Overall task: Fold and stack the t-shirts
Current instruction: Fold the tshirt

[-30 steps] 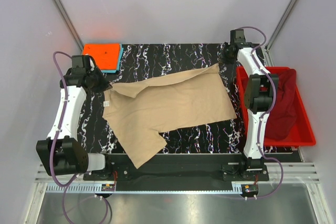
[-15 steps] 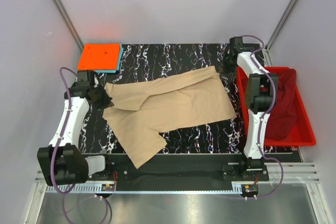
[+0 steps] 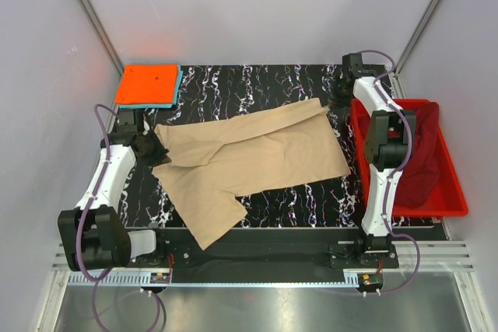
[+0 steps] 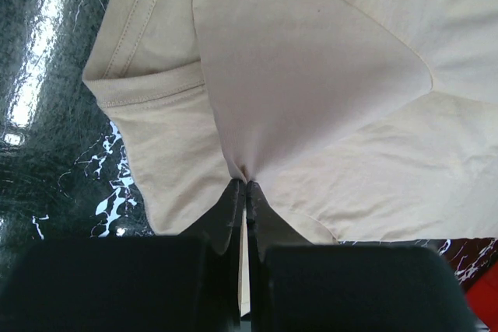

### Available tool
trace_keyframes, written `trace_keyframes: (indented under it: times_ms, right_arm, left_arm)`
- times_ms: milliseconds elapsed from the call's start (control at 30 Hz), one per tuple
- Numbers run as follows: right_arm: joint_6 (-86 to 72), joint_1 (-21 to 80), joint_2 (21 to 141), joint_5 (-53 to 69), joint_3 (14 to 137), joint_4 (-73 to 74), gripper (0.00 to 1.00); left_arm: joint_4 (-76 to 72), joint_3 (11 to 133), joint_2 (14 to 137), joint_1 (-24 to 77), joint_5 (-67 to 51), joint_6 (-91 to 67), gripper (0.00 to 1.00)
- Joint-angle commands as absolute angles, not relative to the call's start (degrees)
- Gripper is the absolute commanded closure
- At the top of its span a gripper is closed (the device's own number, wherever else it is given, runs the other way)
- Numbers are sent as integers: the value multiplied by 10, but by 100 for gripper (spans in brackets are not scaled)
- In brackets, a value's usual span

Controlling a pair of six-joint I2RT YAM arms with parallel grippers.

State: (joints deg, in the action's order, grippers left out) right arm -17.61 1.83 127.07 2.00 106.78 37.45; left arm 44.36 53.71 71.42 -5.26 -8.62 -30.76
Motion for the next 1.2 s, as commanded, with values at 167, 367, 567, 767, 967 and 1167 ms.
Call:
trace_keyframes:
  times_ms: [167, 367, 567, 767, 967, 1167]
  right_arm:
    - [-163, 14, 1228, -20, 1051, 379, 100]
    - [-163, 12, 1230, -31, 1031, 390, 100]
    - [-163, 14, 1228, -37, 1006, 376, 100]
    - [-157, 15, 1231, -31, 1013, 386, 95]
    - [-152, 16, 1275, -11, 1131, 389, 57]
    - [-154, 15, 1365, 75, 1248, 360, 49]
  left_arm:
    - [406, 508, 720, -54, -98, -294, 100]
    - [407, 510, 728, -54, -97, -287, 100]
    - [403, 509, 737, -54, -98, -286, 100]
    - [410, 504, 716, -54, -93, -285, 79]
    - [404, 557, 695, -54, -40, -282, 35]
    - [306, 630, 811, -59, -48, -207, 34]
